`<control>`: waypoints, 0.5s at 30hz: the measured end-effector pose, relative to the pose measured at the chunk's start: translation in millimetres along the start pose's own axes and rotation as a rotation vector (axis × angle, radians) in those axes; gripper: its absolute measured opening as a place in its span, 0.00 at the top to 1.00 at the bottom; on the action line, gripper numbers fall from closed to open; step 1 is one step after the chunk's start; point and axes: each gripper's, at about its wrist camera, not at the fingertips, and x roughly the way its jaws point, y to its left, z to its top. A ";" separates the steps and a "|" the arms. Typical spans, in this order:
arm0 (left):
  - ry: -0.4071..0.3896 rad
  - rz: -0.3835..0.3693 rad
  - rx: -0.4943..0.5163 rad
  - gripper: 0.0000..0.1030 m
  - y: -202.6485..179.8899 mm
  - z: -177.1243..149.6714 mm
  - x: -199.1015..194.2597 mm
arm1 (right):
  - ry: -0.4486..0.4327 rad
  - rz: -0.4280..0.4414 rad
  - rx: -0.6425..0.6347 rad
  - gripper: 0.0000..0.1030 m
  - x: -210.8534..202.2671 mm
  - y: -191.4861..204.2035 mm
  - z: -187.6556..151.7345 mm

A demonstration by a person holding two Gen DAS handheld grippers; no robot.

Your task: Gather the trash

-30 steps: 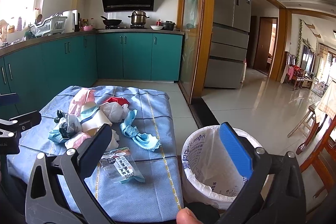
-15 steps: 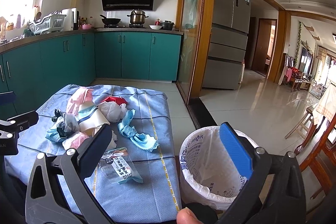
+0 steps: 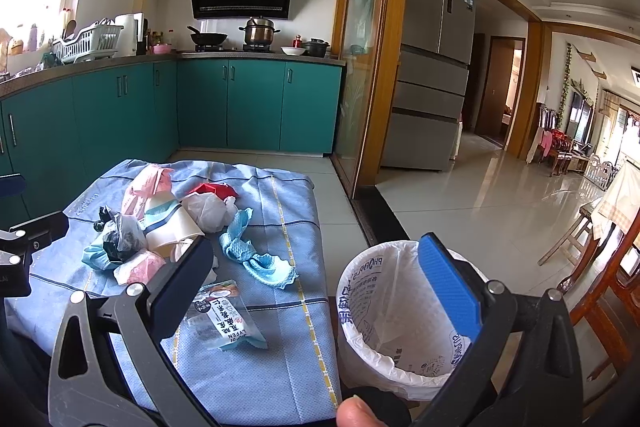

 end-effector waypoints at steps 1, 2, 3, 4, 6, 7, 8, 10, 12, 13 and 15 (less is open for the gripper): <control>0.000 0.000 0.000 0.03 0.1 0.1 -0.1 | 0.000 0.001 0.001 0.02 0.0 0.2 0.0; -0.002 0.001 0.000 0.03 0.1 0.2 -0.6 | 0.000 -0.001 0.001 0.02 0.2 0.0 0.2; -0.001 0.000 0.000 0.03 0.0 0.2 -0.1 | 0.000 -0.002 0.000 0.02 0.0 -0.2 0.4; -0.001 0.000 0.001 0.03 -0.2 0.3 0.1 | -0.001 -0.003 0.001 0.02 0.3 -0.9 0.6; 0.000 -0.001 0.002 0.03 -0.2 0.7 0.7 | 0.001 -0.006 0.001 0.02 0.3 -0.8 0.6; 0.000 -0.001 0.003 0.03 -0.4 0.7 0.9 | 0.001 -0.010 0.000 0.02 0.6 -1.2 0.4; 0.000 -0.002 0.003 0.03 -0.3 0.8 1.1 | 0.002 -0.012 0.000 0.02 1.0 -1.5 0.4; 0.003 -0.001 0.004 0.03 0.1 0.7 1.8 | 0.008 -0.020 -0.001 0.02 2.3 -1.2 0.4; 0.004 -0.004 0.003 0.03 0.3 0.7 2.0 | 0.015 -0.032 0.000 0.02 3.8 -0.8 0.6; 0.006 -0.005 0.002 0.03 0.7 0.7 2.4 | 0.017 -0.036 -0.001 0.02 4.2 -0.6 0.9; 0.008 -0.007 0.001 0.03 0.5 1.1 2.9 | 0.019 -0.044 -0.005 0.02 4.1 0.2 1.5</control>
